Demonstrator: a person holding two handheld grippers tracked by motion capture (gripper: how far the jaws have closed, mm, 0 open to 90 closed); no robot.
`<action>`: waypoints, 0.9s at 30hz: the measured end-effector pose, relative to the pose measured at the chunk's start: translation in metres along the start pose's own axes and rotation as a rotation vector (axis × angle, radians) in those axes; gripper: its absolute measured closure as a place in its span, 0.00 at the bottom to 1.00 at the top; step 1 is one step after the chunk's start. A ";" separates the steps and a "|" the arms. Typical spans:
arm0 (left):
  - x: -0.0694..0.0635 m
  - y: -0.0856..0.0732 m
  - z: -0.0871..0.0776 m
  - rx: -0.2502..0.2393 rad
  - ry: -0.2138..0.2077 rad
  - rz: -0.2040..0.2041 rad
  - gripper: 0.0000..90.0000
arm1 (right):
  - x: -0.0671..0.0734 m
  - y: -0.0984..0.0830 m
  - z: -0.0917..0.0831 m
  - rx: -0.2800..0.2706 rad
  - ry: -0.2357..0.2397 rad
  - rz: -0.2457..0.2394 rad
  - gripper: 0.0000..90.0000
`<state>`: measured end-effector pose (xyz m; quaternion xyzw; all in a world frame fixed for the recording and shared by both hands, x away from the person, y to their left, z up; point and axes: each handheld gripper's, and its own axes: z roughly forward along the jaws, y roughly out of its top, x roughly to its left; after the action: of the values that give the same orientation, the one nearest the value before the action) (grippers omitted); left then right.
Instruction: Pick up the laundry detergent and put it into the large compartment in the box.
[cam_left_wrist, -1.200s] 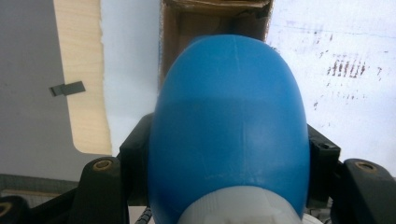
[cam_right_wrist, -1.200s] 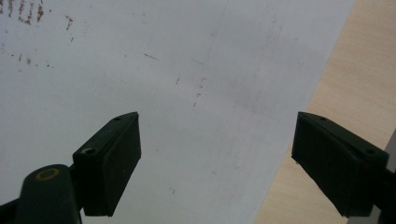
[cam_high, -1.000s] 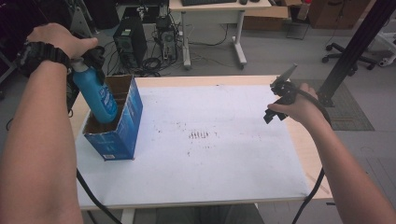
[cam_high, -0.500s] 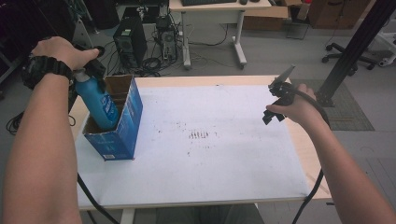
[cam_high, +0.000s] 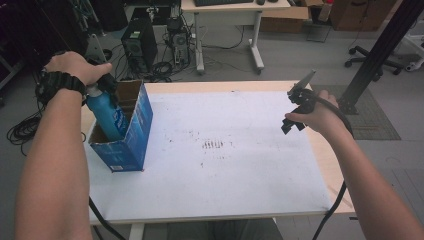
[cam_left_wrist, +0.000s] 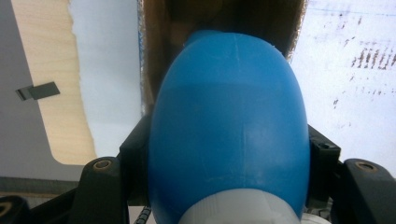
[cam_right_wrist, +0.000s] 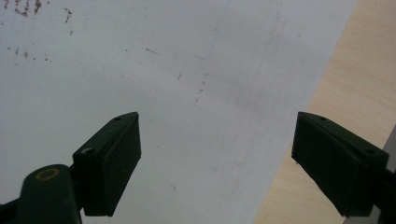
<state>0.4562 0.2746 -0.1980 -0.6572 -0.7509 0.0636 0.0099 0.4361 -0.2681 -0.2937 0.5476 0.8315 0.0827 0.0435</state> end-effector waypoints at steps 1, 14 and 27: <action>-0.001 0.001 0.002 0.000 0.003 0.004 0.41 | 0.000 0.000 0.000 0.001 0.001 0.000 0.17; -0.004 0.007 0.021 0.019 0.022 0.019 0.41 | 0.001 0.002 0.004 0.009 -0.002 -0.004 0.17; -0.007 0.010 0.039 0.033 0.026 0.032 0.41 | 0.000 0.002 0.005 0.011 -0.002 -0.006 0.18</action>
<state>0.4634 0.2655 -0.2375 -0.6695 -0.7391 0.0675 0.0297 0.4388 -0.2667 -0.2986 0.5453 0.8336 0.0775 0.0415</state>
